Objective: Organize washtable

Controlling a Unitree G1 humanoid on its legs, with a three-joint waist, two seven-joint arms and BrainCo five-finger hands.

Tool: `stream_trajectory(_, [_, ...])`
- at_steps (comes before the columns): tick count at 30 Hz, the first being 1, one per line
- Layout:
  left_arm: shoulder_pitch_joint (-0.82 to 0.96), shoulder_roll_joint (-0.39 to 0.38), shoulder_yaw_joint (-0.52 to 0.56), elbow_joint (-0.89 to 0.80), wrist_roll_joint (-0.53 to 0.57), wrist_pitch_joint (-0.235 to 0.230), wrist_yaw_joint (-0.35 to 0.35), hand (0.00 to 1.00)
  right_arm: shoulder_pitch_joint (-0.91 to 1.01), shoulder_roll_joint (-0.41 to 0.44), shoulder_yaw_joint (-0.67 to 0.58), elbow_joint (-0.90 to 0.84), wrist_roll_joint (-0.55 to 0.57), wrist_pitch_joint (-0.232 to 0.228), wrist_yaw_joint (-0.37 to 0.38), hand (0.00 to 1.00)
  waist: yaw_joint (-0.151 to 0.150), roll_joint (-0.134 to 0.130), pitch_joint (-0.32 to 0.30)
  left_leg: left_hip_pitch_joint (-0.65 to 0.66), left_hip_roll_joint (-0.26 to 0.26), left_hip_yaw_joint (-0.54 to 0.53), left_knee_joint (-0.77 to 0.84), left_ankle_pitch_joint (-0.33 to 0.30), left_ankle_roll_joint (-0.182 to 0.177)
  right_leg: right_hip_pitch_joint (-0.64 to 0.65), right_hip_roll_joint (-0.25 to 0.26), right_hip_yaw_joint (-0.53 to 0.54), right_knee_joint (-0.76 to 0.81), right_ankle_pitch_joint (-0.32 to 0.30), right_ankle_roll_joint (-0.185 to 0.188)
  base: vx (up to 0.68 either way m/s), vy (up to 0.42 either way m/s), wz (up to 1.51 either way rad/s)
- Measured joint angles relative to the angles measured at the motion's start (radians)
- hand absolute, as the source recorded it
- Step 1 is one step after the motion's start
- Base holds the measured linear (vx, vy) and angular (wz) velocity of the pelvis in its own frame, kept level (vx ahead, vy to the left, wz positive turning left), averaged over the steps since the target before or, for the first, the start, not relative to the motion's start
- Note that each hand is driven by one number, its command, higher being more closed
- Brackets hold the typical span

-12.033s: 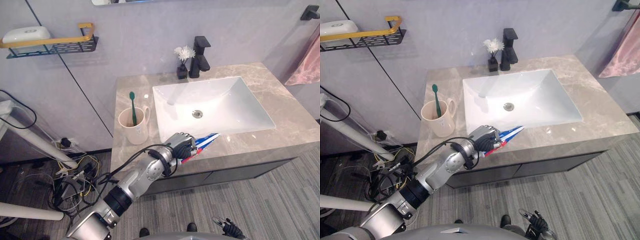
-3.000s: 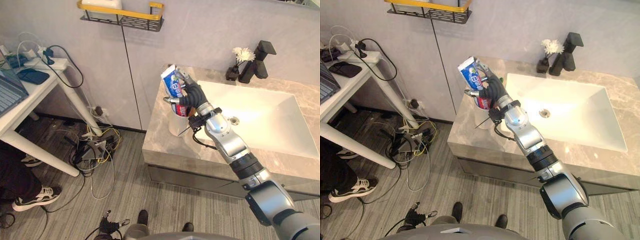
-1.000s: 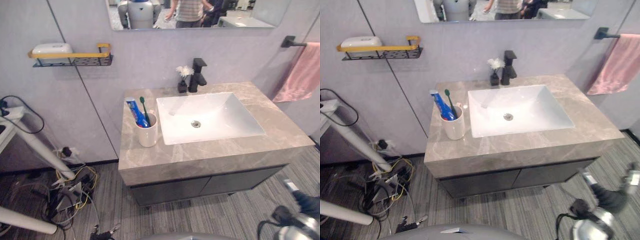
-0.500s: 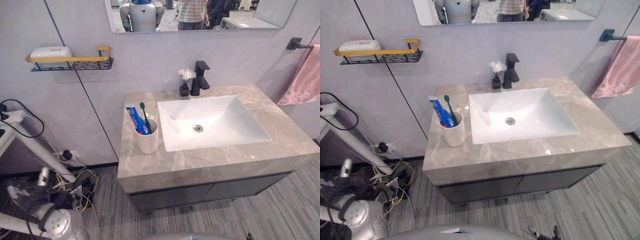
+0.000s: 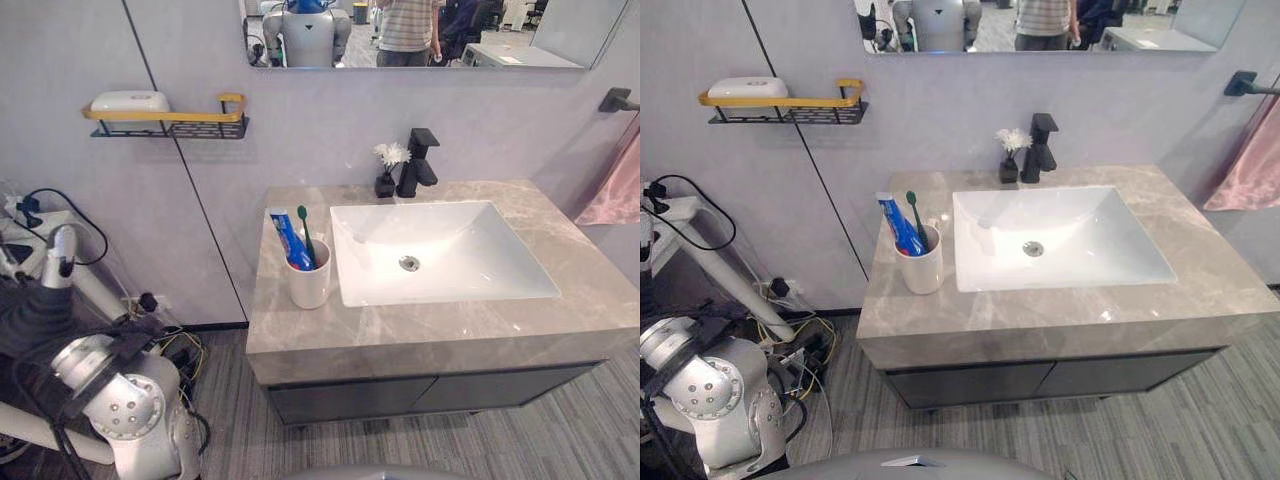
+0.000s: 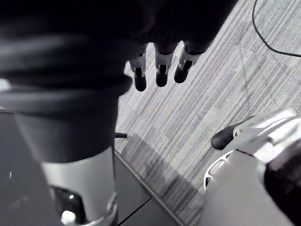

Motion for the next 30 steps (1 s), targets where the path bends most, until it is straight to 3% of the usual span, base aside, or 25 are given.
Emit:
stream_trajectory(4, [-0.001, 0.003, -0.085, -0.001, -0.009, -0.035, -0.038, 1.0, -0.017, -0.005, 0.0, 0.035, 0.029, -0.013, 0.001, 0.0, 0.0, -0.004, -0.001, -0.001, -0.008, -0.01, -0.024, 0.02, 0.002, -0.006, -0.004, -0.006, 0.0, 0.0, 0.0, 0.0, 0.007, 0.08])
stream_trajectory(11, [0.0, 0.009, -0.283, 0.007, -0.03, -0.049, -0.13, 1.0, -0.032, -0.011, -0.013, 0.076, 0.029, -0.014, 0.001, 0.0, -0.001, -0.021, 0.003, -0.006, -0.012, -0.023, -0.032, 0.033, 0.004, -0.012, -0.006, -0.022, -0.002, 0.0, 0.001, 0.01, 0.003, 0.06])
stream_trajectory(15, [-0.003, 0.017, -0.424, 0.087, -0.106, -0.065, -0.198, 1.0, -0.036, -0.012, -0.016, 0.089, 0.029, -0.014, 0.001, 0.0, 0.001, -0.023, 0.003, -0.016, -0.013, -0.033, -0.029, 0.033, 0.004, -0.014, -0.006, -0.025, -0.004, 0.0, 0.001, 0.0, 0.001, 0.07])
stream_trajectory(22, [-0.02, 0.033, -0.656, 0.324, -0.23, -0.021, -0.353, 1.0, -0.045, -0.014, -0.016, 0.1, 0.029, -0.019, 0.0, 0.0, -0.001, -0.025, 0.004, -0.039, -0.013, -0.036, -0.025, 0.034, 0.004, -0.032, -0.006, -0.025, -0.005, 0.001, 0.0, 0.0, 0.0, 0.01])
stream_trajectory(30, [-0.05, 0.052, -0.747, 0.489, -0.294, 0.033, -0.433, 1.0, -0.046, -0.014, -0.023, 0.109, 0.029, -0.019, 0.0, 0.0, -0.001, -0.028, 0.004, -0.045, -0.013, -0.036, -0.017, 0.033, 0.004, -0.035, -0.006, -0.024, -0.005, 0.001, 0.0, 0.0, 0.0, 0.0])
